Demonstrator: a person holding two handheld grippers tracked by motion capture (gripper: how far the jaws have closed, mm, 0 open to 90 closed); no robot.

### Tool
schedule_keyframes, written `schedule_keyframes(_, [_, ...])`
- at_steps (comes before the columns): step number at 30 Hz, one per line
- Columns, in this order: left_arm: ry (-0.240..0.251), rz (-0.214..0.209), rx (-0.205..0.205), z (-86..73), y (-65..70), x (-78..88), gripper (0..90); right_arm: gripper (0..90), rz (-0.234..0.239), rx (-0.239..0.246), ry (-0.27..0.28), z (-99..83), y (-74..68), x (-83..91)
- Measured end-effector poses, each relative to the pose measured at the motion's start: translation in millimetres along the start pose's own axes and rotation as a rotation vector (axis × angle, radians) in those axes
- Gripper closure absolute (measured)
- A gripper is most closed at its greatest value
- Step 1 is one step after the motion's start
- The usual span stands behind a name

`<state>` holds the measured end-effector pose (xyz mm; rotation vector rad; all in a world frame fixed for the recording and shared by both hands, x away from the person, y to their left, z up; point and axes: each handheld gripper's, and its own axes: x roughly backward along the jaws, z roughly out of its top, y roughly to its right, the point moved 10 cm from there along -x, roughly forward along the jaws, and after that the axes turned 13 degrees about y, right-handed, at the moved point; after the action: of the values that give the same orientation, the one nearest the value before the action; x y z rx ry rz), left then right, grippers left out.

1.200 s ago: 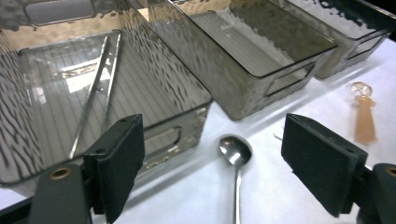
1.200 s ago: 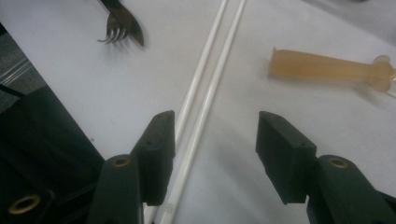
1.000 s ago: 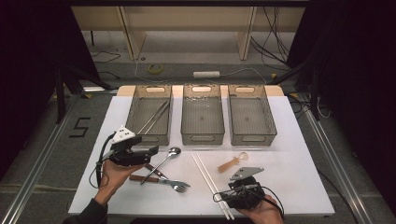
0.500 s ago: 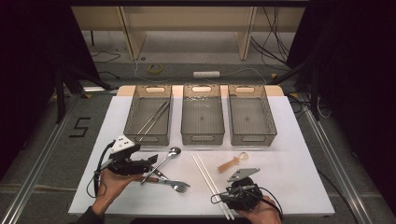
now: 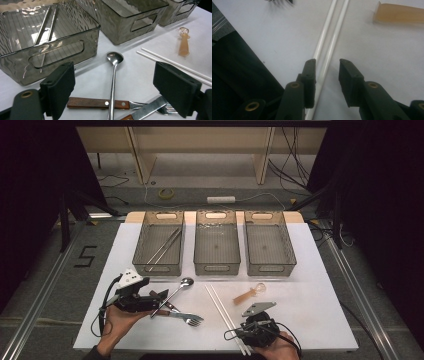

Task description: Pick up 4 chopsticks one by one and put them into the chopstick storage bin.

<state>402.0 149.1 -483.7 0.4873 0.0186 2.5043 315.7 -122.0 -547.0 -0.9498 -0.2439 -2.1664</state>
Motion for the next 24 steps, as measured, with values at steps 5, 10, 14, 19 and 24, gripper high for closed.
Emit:
schedule_keyframes(5, [-0.003,-0.002,-0.006,-1.6,3.2,1.4,17.0,69.8,-0.008,0.004,-0.003,-1.3,-1.2,-1.4])
schedule_keyframes(10, [-0.007,-0.006,-0.006,-3.0,5.6,2.7,16.8,71.9,-0.004,-0.003,-0.008,-2.5,-4.0,-2.8])
schedule_keyframes(14, [-0.01,-0.008,-0.006,-3.7,6.7,3.4,16.7,72.4,-0.007,0.003,-0.018,-4.5,-5.2,-5.0])
schedule_keyframes(19, [-0.012,-0.009,-0.009,-4.4,7.3,3.8,16.6,73.2,-0.01,0.01,-0.029,-6.3,-5.0,-6.8])
schedule_keyframes(24, [-0.015,-0.007,-0.011,-5.2,7.3,3.5,16.6,74.5,-0.023,0.027,-0.041,-7.8,-5.0,-8.5])
